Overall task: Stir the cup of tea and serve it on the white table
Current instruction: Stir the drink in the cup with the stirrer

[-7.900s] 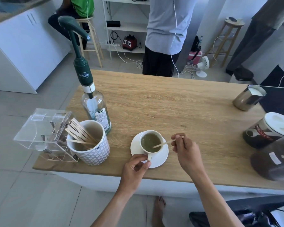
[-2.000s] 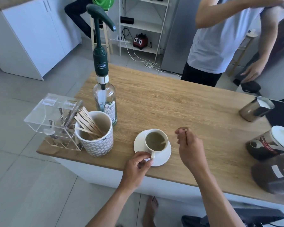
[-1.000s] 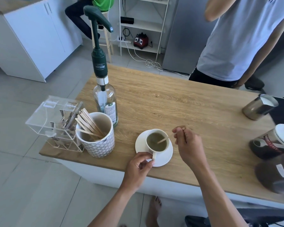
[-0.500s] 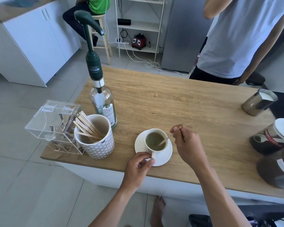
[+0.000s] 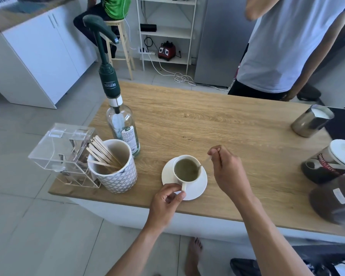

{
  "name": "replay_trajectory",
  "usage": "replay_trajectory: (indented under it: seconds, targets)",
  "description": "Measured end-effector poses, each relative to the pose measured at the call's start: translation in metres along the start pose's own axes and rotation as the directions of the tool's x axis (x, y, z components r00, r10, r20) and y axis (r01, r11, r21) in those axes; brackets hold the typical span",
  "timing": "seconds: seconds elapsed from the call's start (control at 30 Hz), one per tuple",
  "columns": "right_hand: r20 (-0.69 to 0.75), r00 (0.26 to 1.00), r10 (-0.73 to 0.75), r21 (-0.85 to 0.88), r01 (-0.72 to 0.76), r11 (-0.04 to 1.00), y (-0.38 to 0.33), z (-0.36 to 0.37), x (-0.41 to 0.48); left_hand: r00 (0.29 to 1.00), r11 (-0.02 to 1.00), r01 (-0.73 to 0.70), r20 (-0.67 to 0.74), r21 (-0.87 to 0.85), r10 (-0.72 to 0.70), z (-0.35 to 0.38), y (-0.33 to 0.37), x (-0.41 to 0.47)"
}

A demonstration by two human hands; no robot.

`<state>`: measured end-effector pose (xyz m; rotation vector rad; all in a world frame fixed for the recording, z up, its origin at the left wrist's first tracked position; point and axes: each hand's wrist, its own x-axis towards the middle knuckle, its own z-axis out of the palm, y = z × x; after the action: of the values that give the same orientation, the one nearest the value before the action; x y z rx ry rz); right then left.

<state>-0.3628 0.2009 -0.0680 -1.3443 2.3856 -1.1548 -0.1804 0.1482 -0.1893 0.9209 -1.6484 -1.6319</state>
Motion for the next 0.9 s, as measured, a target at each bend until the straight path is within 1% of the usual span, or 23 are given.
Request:
replay_trajectory:
  seconds: [0.1, 0.23, 0.37, 0.43, 0.53, 0.63, 0.8, 0.9]
  targets:
    - [0.004, 0.999, -0.048, 0.023, 0.048, 0.999, -0.005, 0.007, 0.003, 1.000, 1.000, -0.011, -0.004, 0.007, 0.011, 0.000, 0.000, 0.000]
    - [0.091, 0.981, -0.170, 0.071, 0.164, 0.984, -0.016, 0.018, -0.004, 1.000, 1.000, -0.026, -0.002, 0.012, 0.026, 0.000, 0.001, 0.000]
    - [0.169, 0.968, -0.187, 0.075, 0.177, 0.981, -0.014, 0.012, -0.014, 1.000, 1.000, -0.018, -0.003, -0.004, 0.018, 0.001, 0.001, 0.000]
    - [0.145, 0.974, -0.172, 0.045, 0.167, 0.985, -0.009, 0.003, -0.012, 1.000, 1.000, -0.009, -0.003, -0.002, 0.009, 0.001, 0.000, 0.001]
    - [0.061, 0.986, -0.155, -0.034, 0.157, 0.987, 0.001, -0.007, 0.001, 1.000, 1.000, 0.001, -0.002, 0.002, -0.001, 0.000, -0.001, 0.000]
    - [0.046, 0.986, -0.162, -0.026, 0.163, 0.986, 0.003, -0.003, 0.011, 1.000, 1.000, 0.010, 0.004, -0.007, -0.010, 0.000, -0.001, 0.001]
    - [0.174, 0.946, -0.273, 0.057, 0.267, 0.962, -0.014, 0.012, -0.001, 1.000, 1.000, 0.004, 0.015, -0.025, -0.004, -0.001, 0.000, 0.001]
    - [0.240, 0.928, -0.286, 0.065, 0.279, 0.958, -0.014, 0.014, -0.018, 1.000, 0.999, 0.012, 0.022, -0.033, -0.011, -0.001, -0.001, 0.001]
